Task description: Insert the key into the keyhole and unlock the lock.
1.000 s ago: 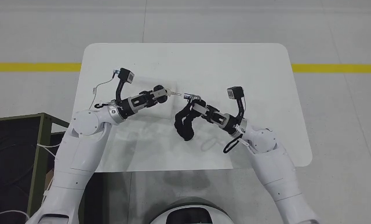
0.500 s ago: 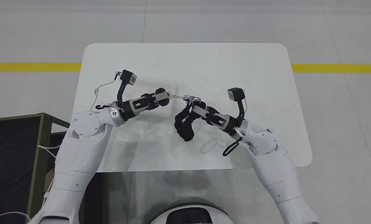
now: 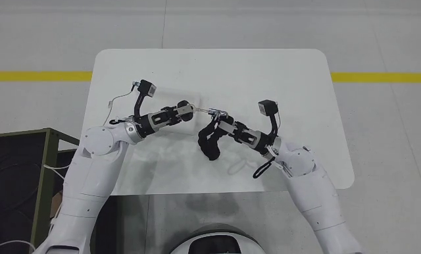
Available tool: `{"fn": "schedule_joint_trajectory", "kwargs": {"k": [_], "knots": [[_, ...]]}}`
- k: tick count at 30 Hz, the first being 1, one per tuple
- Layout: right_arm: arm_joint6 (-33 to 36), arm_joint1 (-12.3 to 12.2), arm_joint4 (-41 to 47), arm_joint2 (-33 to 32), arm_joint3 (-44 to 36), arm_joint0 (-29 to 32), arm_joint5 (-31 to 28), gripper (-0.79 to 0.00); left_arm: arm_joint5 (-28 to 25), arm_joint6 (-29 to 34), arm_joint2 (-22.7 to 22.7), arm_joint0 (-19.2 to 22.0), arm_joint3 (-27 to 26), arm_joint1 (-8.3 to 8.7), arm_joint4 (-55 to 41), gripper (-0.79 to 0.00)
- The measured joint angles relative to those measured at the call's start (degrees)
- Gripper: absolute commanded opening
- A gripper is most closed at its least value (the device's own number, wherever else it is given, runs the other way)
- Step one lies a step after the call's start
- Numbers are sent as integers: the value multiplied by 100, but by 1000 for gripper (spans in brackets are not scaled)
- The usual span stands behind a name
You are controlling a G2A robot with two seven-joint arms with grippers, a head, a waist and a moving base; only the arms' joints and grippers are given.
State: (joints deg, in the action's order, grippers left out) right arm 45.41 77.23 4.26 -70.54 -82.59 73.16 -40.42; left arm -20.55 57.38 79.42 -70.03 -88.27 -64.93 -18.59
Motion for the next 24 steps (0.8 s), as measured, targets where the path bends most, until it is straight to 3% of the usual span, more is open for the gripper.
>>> {"fn": "schedule_joint_trajectory", "kwargs": {"k": [24], "knots": [[173,-84,51,62,-4,-112,-42,-785,150,275,-36,98,23,-40,-58,-785]]}}
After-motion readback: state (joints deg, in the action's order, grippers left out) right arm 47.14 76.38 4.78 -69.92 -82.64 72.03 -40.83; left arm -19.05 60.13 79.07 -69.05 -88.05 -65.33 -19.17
